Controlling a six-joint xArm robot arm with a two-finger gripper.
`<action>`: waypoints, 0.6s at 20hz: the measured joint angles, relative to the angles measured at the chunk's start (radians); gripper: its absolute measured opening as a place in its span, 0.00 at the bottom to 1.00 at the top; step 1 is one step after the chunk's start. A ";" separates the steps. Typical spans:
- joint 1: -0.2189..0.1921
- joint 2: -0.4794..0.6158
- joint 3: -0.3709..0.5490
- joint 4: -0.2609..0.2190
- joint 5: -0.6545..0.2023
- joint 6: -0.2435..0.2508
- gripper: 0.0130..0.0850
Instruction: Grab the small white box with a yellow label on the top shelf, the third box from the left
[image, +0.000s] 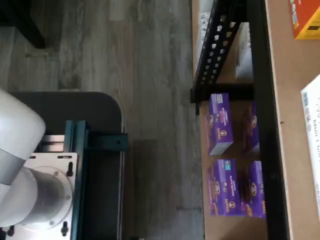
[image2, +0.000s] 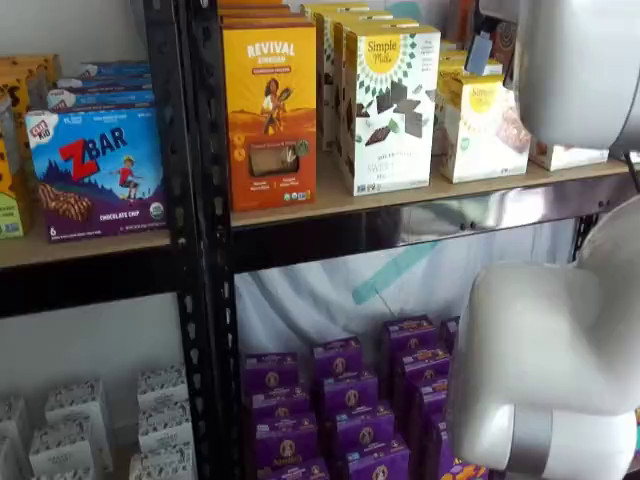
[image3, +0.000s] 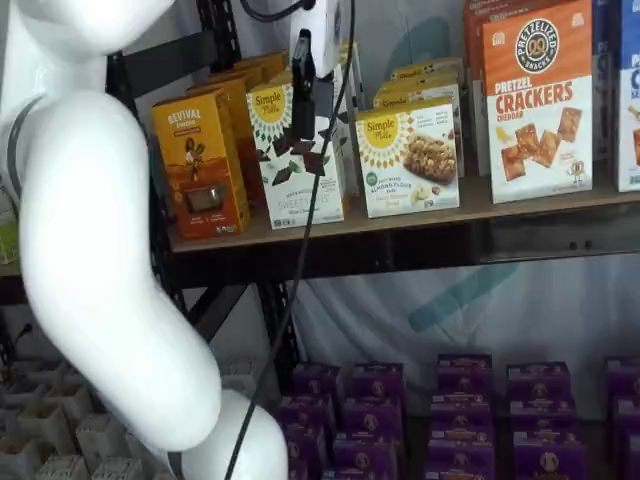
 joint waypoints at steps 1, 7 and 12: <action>-0.003 0.001 -0.002 0.004 -0.003 -0.001 1.00; -0.012 0.005 -0.008 0.029 -0.008 0.002 1.00; -0.009 0.015 -0.018 0.025 -0.004 0.003 1.00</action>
